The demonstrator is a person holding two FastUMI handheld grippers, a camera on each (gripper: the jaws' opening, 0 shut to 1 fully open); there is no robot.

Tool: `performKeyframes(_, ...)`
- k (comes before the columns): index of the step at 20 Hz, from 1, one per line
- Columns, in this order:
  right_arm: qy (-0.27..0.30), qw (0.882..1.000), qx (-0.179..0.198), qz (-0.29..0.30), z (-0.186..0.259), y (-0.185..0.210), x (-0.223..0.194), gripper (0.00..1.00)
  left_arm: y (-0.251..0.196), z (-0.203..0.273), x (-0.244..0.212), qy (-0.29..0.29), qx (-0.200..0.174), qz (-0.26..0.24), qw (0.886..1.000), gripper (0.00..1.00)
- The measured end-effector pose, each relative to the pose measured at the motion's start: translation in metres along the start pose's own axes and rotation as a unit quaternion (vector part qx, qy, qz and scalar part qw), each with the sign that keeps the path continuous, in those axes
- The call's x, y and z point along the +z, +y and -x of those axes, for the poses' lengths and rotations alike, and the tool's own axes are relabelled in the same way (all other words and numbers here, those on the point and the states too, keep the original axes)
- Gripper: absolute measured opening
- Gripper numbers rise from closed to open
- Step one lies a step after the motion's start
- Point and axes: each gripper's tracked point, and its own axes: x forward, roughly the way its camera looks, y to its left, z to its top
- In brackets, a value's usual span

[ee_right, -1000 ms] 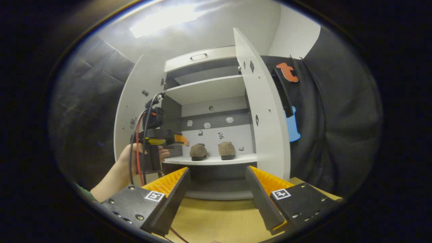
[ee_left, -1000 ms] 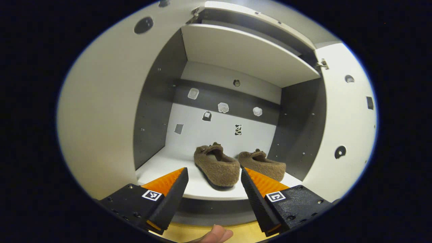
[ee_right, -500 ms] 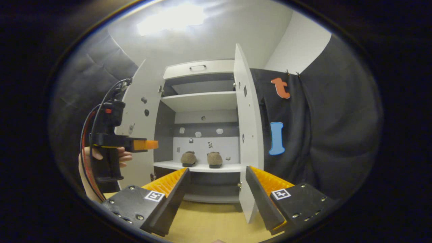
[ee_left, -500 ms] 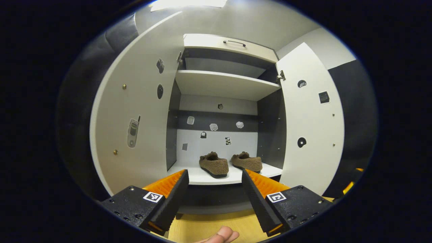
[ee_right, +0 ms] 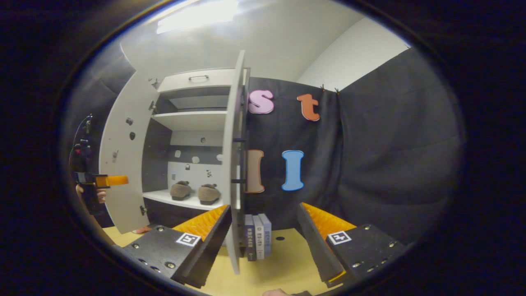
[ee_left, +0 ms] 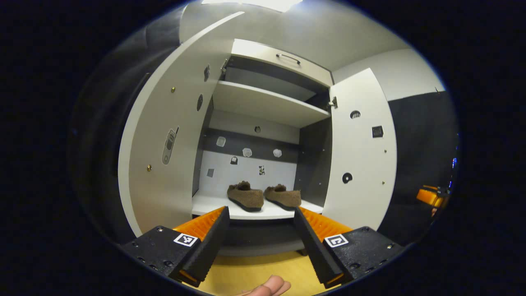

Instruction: Grab one shoe with the right hand and put it into the shoe cabinet, grab the other shoe with the left hand and put it into the shoe cabinet; then close the right door with the right hand and the left door with the left hand.

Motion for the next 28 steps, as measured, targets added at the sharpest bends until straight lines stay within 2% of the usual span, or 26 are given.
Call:
performKeyframes(2, 0.009, 1.0, 0.005, 0.013, -0.022, -0.03, 0.009, 0.96, 0.009, 0.007, -0.002, 0.005, 0.02, -0.011, 1.0, 0.96)
performKeyframes(5, 0.015, 0.997, 0.059, 0.051, -0.062, -0.049, 0.022, 0.97, 0.007, 0.016, 0.005, -0.005, 0.02, -0.004, 1.0, 0.96)
performKeyframes(8, 0.056, 0.994, 0.097, 0.012, -0.095, -0.068, 0.018, 0.97, 0.006, 0.029, 0.016, -0.025, 0.023, -0.007, 0.999, 0.96)
performKeyframes(11, 0.058, 0.994, 0.091, -0.003, -0.129, -0.092, 0.022, 0.97, -0.003, 0.041, 0.02, -0.035, 0.006, -0.018, 0.999, 0.93)
performKeyframes(12, 0.064, 0.993, 0.097, -0.013, -0.135, -0.091, 0.022, 0.96, -0.005, 0.045, 0.022, -0.037, 0.002, -0.016, 0.999, 0.96)
performKeyframes(14, 0.066, 0.991, 0.106, -0.037, -0.148, -0.085, 0.028, 0.98, -0.004, 0.051, 0.025, -0.043, 0.004, -0.014, 0.999, 0.93)
performKeyframes(16, 0.062, 0.992, 0.106, -0.039, -0.16, -0.078, 0.037, 0.98, -0.003, 0.053, 0.028, -0.049, 0.005, -0.016, 0.999, 0.96)
performKeyframes(18, 0.061, 0.989, 0.128, -0.035, -0.163, -0.052, 0.045, 0.98, -0.003, 0.055, 0.028, -0.051, 0.005, -0.014, 0.999, 0.92)
performKeyframes(20, 0.059, 0.985, 0.159, -0.024, -0.164, -0.018, 0.05, 0.98, -0.002, 0.056, 0.031, -0.054, 0.006, -0.01, 0.998, 0.96)
performKeyframes(22, 0.066, 0.982, 0.175, -0.001, -0.165, 0.009, 0.048, 0.98, 0.002, 0.057, 0.031, -0.056, 0.011, -0.013, 0.998, 0.93)
performKeyframes(24, 0.077, 0.979, 0.187, 0.016, -0.17, 0.033, 0.042, 0.96, 0.003, 0.057, 0.032, -0.058, 0.012, -0.014, 0.998, 0.96)
performKeyframes(25, 0.083, 0.98, 0.182, 0.023, -0.171, 0.039, 0.038, 0.98, 0.003, 0.058, 0.034, -0.061, 0.011, -0.015, 0.998, 0.96)
performKeyframes(27, 0.085, 0.98, 0.181, 0.008, -0.171, 0.047, 0.041, 0.93, 0.004, 0.06, 0.036, -0.066, 0.01, -0.019, 0.998, 0.96)
performKeyframes(28, 0.093, 0.979, 0.183, -0.002, -0.169, 0.05, 0.039, 0.91, 0.004, 0.061, 0.038, -0.069, 0.009, -0.019, 0.997, 0.92)
